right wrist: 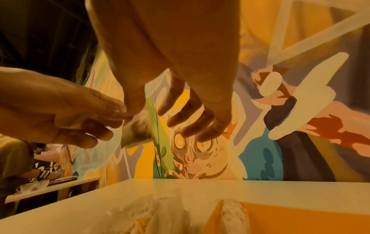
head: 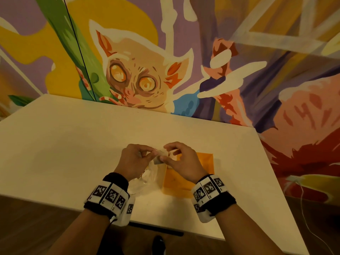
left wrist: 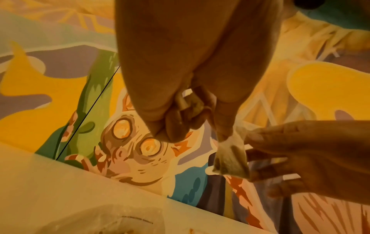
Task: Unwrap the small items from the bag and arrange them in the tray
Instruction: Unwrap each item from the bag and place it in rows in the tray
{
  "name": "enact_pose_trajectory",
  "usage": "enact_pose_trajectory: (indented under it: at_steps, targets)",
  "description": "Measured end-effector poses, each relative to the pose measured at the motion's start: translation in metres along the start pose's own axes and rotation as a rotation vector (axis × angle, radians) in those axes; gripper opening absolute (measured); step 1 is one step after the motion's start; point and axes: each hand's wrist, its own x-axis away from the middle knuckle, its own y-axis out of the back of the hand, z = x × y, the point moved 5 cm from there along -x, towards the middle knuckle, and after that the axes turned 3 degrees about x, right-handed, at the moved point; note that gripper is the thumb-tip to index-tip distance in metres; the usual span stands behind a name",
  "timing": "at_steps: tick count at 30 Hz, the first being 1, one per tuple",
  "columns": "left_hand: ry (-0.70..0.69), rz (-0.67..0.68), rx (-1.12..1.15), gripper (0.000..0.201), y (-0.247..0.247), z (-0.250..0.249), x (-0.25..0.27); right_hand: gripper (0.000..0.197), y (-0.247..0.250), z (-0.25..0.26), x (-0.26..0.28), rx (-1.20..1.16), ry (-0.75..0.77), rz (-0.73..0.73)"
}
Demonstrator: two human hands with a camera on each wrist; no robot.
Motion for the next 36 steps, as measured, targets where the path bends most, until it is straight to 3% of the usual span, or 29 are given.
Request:
enact_pose_trajectory:
  at_steps: [3,6,10,15,17,20,25,28,31,36]
  targets:
    - [-0.049,0.026,-0.049,0.014,-0.003,-0.007,-0.001,0.021,-0.004,0.005,-0.005,0.011,0.029,0.006]
    - [-0.059,0.002,-0.032,0.010,0.000,-0.011,-0.002,0.015,-0.008,0.001,-0.005,-0.008,0.040,0.001]
    - [-0.037,-0.016,-0.059,0.005,0.001,-0.009,-0.002,0.015,-0.014,-0.003,-0.003,0.012,0.035,0.037]
    - [-0.044,0.027,-0.063,0.017,-0.005,-0.012,-0.003,0.015,-0.015,-0.001,-0.005,-0.011,0.059,0.057]
    - [-0.050,0.020,-0.076,0.014,-0.007,-0.011,-0.005,0.024,-0.018,-0.004,-0.006,0.023,0.057,0.069]
    - [-0.031,0.004,-0.050,0.013,-0.011,-0.004,-0.007,0.035,-0.020,-0.012,-0.011,0.050,0.009,0.079]
    - [0.102,0.032,-0.025,0.006,-0.025,0.021,-0.009,0.027,-0.011,-0.033,-0.023,0.037,-0.126,0.144]
    - [0.200,0.099,-0.110,0.015,-0.040,0.045,-0.008,0.016,-0.005,-0.056,-0.035,0.087,-0.254,0.132]
    - [0.278,0.191,-0.204,0.019,-0.059,0.066,-0.005,0.021,-0.002,-0.080,-0.046,0.140,-0.367,0.109]
    - [0.320,0.278,-0.340,0.036,-0.089,0.091,-0.004,0.014,-0.015,-0.114,-0.059,0.288,-0.467,0.169]
